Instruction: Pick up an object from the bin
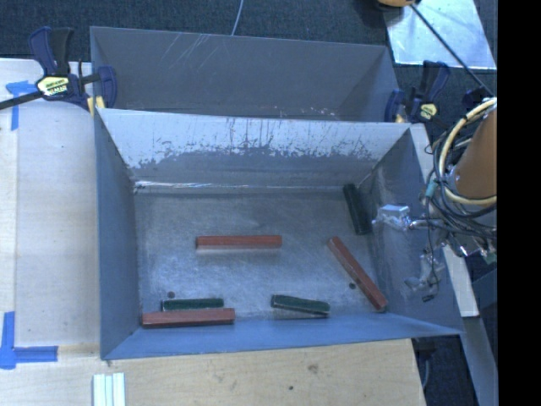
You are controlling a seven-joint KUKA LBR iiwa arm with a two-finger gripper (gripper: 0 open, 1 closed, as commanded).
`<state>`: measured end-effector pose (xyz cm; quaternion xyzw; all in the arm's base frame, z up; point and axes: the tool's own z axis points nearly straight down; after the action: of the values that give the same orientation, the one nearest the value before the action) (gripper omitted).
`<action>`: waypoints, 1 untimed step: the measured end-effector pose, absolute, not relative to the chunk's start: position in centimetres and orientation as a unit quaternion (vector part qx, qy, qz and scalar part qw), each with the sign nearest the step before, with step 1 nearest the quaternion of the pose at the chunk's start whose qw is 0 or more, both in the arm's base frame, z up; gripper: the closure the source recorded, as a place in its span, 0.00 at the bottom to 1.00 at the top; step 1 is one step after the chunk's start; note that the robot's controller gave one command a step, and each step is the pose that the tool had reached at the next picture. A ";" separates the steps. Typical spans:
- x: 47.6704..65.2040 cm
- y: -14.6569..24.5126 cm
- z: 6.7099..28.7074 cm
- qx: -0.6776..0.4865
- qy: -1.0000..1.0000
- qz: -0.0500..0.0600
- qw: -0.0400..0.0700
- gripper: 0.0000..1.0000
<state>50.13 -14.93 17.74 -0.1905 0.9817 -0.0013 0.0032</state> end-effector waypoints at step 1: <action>49.7 -14.2 14.2 -0.123 0.992 -0.001 0.004 0.00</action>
Offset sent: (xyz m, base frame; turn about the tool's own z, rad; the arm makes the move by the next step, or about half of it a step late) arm -0.0192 0.0140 -0.1074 0.1301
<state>49.74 -14.19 14.21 -0.1233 0.9924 -0.0015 0.0041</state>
